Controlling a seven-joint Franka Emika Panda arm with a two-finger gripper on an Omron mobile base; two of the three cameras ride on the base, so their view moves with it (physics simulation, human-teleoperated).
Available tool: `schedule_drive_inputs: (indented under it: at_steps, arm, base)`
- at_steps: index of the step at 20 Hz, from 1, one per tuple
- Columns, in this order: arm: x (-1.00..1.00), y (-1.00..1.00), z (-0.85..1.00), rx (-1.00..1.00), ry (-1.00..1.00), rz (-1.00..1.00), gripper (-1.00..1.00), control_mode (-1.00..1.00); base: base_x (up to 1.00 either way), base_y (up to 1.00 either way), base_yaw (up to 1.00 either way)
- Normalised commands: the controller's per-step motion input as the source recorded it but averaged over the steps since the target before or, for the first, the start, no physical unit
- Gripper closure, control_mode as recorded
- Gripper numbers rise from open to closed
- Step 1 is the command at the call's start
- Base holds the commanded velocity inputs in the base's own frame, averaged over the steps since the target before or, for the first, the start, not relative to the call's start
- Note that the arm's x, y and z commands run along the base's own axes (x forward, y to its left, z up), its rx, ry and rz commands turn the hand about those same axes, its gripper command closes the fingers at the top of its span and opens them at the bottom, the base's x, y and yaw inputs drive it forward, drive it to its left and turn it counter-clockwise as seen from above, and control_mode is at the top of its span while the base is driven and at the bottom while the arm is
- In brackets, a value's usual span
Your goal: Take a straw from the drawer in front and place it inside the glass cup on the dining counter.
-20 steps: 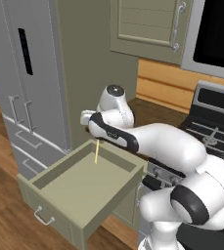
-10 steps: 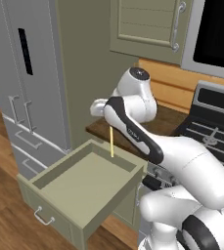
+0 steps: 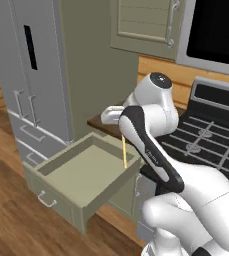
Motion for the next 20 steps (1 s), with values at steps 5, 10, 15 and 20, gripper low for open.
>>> schedule_drive_inputs:
  at_steps: [5, 10, 15, 20]
  arm:
    - [0.0, 0.0, 0.0, 0.0, 0.0, 0.0, 1.0, 1.0]
    - [0.0, 0.0, 0.0, 0.0, 0.0, 0.0, 1.0, 1.0]
    - [0.0, 0.0, 0.0, 0.0, 0.0, 0.0, 1.0, 1.0]
    - [0.0, 0.0, 0.0, 0.0, 0.0, 0.0, 1.0, 1.0]
  base:
    - [-0.96, 0.62, 0.4]
    - [-0.35, 0.87, 0.82]
    - [0.06, 0.79, 0.78]
    - [0.78, 0.59, 0.49]
